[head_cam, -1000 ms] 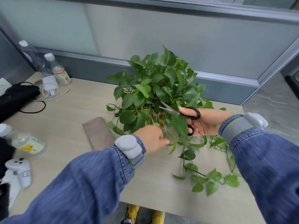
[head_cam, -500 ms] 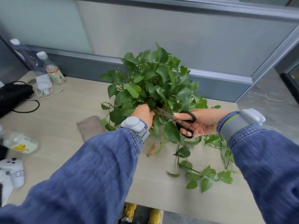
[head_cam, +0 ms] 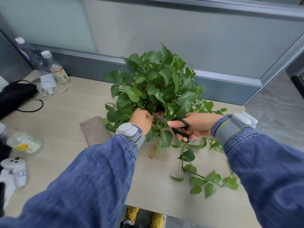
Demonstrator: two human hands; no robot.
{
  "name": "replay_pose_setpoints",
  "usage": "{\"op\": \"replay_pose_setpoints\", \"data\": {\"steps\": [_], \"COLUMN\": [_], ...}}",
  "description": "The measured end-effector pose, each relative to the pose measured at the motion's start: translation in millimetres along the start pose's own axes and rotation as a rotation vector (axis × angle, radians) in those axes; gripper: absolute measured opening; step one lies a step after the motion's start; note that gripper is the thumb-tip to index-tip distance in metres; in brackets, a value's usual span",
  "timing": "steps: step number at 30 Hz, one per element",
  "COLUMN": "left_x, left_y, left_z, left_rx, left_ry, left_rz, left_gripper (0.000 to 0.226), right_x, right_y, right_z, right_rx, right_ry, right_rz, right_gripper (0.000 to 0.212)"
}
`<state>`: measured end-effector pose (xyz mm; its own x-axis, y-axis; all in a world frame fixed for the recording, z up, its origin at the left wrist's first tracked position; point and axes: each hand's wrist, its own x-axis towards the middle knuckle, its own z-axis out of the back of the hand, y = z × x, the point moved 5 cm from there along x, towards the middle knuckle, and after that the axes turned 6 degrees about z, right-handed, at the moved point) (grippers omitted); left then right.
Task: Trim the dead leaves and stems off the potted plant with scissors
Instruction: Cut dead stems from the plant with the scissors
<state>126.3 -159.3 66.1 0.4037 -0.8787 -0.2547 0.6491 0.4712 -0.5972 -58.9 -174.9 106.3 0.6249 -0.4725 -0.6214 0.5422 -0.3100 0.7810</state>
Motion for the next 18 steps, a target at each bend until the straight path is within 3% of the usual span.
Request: {"op": "replay_pose_setpoints", "data": {"steps": [12, 18], "left_x": [-6.3, -5.6], "left_y": [15.9, 12.4], "left_z": [16.6, 16.5], "left_rx": [-0.061, -0.011], "left_ry": [0.025, 0.048], "left_rz": [-0.024, -0.064], "left_gripper": [0.021, 0.018], "right_x": [26.6, 39.5], "right_y": [11.9, 15.2], "right_z": [-7.8, -5.4], "right_rx": [-0.121, 0.020], "right_ry": [-0.042, -0.154], "right_rz": [-0.031, -0.036], "right_gripper": [0.048, 0.046]}}
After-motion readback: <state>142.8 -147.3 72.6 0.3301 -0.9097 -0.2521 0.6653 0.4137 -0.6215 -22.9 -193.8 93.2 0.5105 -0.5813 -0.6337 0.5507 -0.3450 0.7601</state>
